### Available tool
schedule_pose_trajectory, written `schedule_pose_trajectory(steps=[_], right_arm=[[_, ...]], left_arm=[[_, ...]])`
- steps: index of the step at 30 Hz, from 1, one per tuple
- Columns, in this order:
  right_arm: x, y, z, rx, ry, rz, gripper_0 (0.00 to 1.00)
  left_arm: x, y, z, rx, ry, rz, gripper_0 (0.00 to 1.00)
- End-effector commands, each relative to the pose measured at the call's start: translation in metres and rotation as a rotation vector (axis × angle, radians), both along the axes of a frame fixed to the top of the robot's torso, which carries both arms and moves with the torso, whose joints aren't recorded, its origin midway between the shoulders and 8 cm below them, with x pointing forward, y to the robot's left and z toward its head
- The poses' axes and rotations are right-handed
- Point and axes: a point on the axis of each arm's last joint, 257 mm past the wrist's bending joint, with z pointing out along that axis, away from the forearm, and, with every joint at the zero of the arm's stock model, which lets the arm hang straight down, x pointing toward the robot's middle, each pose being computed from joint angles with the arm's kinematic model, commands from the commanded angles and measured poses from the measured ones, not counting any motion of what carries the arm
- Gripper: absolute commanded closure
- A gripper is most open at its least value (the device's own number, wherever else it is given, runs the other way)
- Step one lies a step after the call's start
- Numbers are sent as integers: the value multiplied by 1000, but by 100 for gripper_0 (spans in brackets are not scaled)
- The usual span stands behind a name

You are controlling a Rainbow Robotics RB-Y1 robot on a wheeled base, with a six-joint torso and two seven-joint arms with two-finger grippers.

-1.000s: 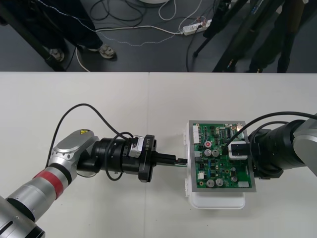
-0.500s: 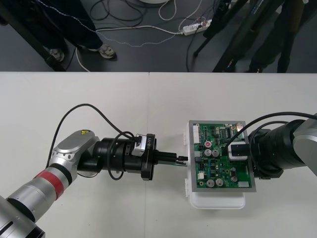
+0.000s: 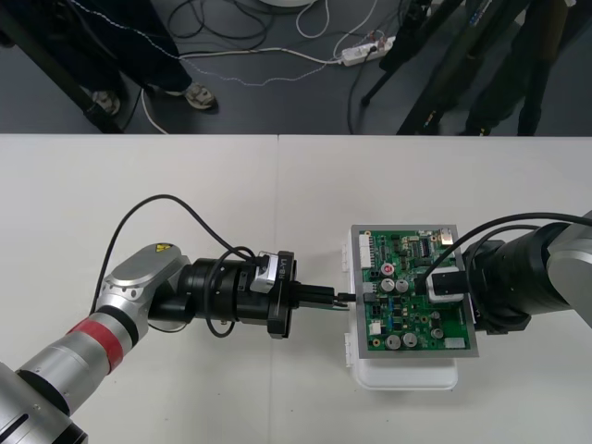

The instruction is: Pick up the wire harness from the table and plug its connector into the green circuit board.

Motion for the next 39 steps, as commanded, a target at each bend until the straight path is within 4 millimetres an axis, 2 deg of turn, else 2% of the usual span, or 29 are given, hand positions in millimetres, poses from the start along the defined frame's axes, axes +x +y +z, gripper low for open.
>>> schedule_pose_trajectory(steps=[1,23,39], right_arm=[[3,20,9,11,-20,79,0],[1,19,8,12,-16,71,0],[1,20,8,27,-10,46,0]], left_arm=[[-1,-28,23,-23,-2,-43,100],[2,-37,26,-31,0,-30,100],[-5,-40,20,-17,3,-51,100]])
